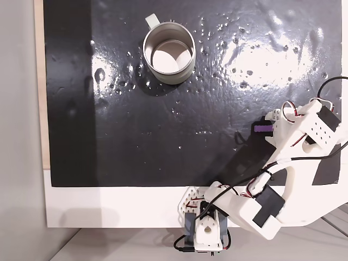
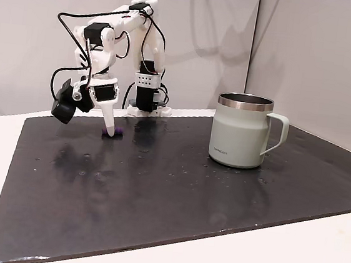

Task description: Grasp a pengrip and put it in the cup.

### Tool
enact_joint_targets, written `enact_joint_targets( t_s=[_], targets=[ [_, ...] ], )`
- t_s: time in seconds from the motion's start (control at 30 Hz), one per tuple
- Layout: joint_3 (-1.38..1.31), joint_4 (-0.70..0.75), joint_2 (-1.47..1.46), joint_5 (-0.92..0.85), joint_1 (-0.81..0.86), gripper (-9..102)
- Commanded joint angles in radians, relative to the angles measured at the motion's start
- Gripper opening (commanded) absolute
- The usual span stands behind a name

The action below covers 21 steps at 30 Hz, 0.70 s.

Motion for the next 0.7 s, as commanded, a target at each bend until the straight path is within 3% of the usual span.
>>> enact_joint_targets(
  t_s=[0.0,0.3,0.67],
  targets=[
    [0.002,-0.017,0.008,-0.008,-0.021,14],
    [0.017,-0.025,0.006,-0.015,-0.031,1],
    [0.017,0.084,0.236,0.018,-0.075,0]
  ],
)
